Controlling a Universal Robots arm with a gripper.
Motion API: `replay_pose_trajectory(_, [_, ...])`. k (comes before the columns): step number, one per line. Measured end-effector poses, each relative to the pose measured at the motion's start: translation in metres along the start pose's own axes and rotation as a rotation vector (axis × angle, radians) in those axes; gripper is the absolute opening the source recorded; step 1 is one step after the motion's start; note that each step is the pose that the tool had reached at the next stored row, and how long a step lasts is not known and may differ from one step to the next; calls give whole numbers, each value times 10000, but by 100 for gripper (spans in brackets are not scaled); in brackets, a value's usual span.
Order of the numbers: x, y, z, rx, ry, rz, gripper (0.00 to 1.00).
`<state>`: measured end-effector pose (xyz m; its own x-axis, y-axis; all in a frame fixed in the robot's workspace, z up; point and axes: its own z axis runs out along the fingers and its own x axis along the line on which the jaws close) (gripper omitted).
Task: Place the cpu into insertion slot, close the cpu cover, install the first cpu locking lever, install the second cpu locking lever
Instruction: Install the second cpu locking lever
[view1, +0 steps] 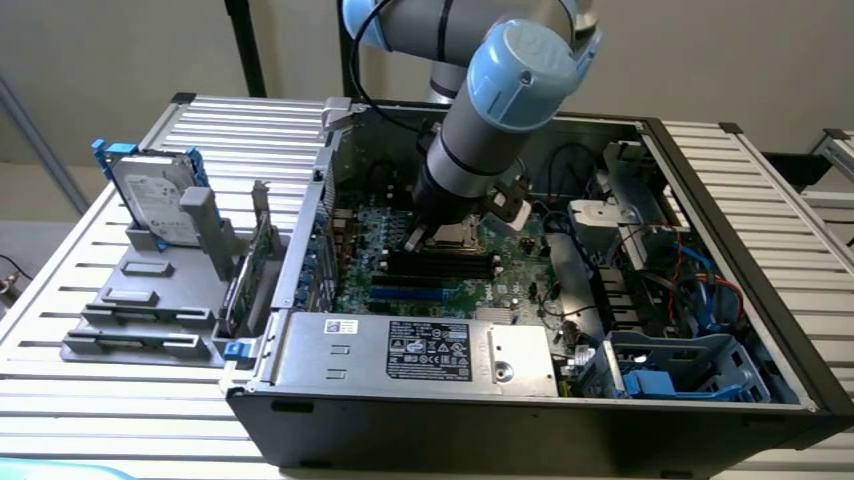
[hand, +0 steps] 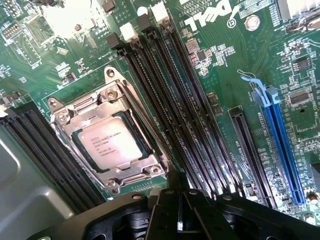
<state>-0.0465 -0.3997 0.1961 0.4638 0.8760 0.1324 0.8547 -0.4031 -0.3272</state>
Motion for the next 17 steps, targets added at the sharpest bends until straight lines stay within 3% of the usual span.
replay_pose_trajectory(7, [38,-106,-288,10,-11,6,11])
replay_pose_trajectory(17, [38,-114,-299,11,-7,4,11])
